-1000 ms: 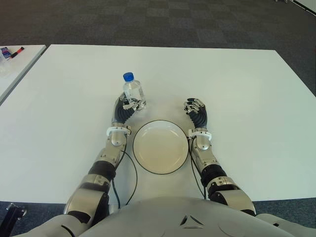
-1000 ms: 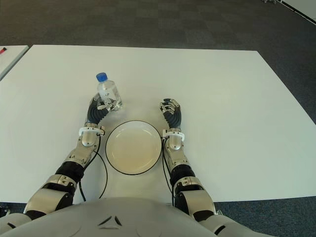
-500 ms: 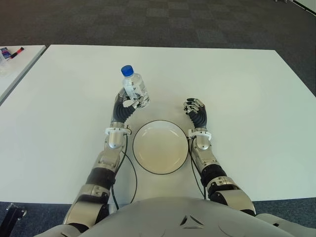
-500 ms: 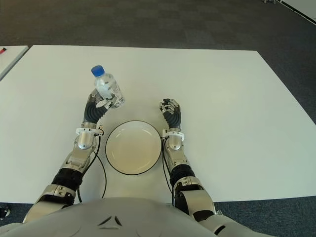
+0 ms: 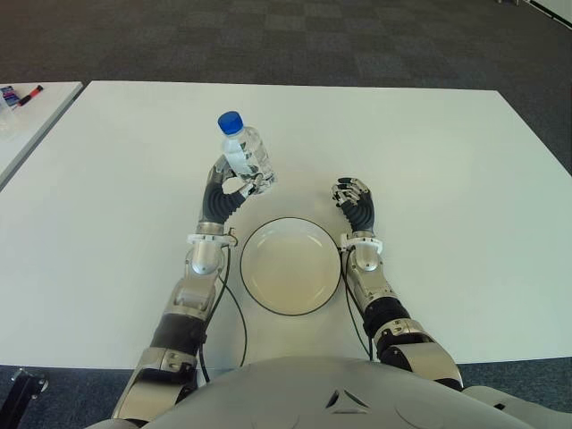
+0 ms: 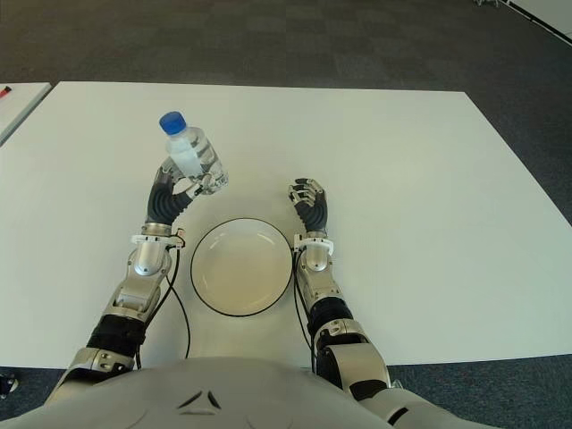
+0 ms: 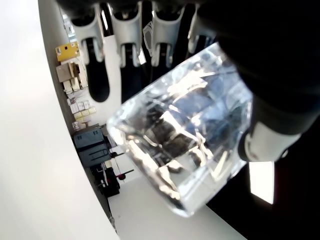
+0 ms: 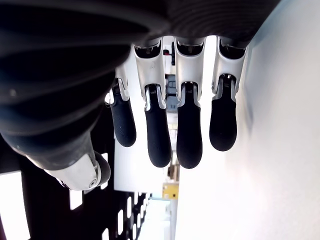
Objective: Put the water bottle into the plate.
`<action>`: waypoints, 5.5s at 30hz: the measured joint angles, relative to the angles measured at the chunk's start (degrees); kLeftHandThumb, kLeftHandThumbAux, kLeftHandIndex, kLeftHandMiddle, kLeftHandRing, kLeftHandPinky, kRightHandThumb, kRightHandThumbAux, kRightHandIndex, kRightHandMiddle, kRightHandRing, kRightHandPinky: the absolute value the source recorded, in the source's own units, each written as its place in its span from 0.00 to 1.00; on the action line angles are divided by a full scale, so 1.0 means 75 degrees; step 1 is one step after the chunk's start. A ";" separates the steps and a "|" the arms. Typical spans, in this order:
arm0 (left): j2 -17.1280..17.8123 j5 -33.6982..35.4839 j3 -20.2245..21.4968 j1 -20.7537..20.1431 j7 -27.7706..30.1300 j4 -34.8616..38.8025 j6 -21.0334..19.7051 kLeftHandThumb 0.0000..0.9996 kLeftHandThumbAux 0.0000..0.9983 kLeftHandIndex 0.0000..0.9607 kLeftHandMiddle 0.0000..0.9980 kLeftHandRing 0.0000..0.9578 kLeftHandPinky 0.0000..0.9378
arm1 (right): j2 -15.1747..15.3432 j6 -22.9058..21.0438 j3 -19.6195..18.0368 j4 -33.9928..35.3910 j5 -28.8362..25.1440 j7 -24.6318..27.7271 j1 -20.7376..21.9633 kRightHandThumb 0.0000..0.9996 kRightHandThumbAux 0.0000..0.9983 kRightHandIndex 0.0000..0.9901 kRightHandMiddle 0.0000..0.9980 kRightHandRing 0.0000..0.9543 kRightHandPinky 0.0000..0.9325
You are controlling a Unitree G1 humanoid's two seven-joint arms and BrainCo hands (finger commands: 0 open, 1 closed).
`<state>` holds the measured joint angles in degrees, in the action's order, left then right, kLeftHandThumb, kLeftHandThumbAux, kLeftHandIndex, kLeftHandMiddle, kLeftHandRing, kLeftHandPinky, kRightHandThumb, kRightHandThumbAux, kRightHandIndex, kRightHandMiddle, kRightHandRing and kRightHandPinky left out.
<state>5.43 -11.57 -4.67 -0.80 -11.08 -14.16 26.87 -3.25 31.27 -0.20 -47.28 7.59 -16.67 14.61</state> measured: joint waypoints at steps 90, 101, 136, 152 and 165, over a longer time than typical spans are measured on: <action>0.0375 -0.0164 -0.0534 0.1484 0.1691 0.0460 0.0095 0.95 0.65 0.39 0.53 0.59 0.75 | 0.0012 0.0029 -0.0026 -0.0208 -0.0005 0.0026 0.0165 0.94 0.67 0.36 0.49 0.55 0.59; 0.0402 -0.0271 -0.0532 0.1467 0.1676 0.0230 0.0442 0.95 0.65 0.38 0.53 0.59 0.75 | 0.0017 -0.0061 -0.0020 -0.0171 0.0000 0.0025 0.0163 0.94 0.67 0.36 0.49 0.55 0.58; 0.0729 -0.0567 -0.0688 0.1416 0.1606 -0.0281 0.1325 0.95 0.65 0.38 0.52 0.59 0.76 | 0.0020 -0.0100 -0.0010 -0.0160 0.0000 0.0020 0.0163 0.94 0.67 0.36 0.48 0.55 0.59; 0.0808 -0.0564 -0.0755 0.1599 0.1608 -0.0021 0.1252 0.95 0.65 0.38 0.52 0.59 0.77 | 0.0031 -0.0135 -0.0013 -0.0159 0.0000 0.0024 0.0163 0.94 0.67 0.36 0.48 0.55 0.58; 0.0822 -0.0622 -0.0798 0.1783 0.1608 0.0256 0.1103 0.95 0.65 0.39 0.52 0.58 0.75 | 0.0041 -0.0092 -0.0033 -0.0212 -0.0005 0.0049 0.0177 0.94 0.67 0.36 0.48 0.56 0.61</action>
<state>11.59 -16.23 -10.65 12.57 0.98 -12.24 35.14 -2.94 30.58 -0.45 -48.87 7.56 -16.31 15.94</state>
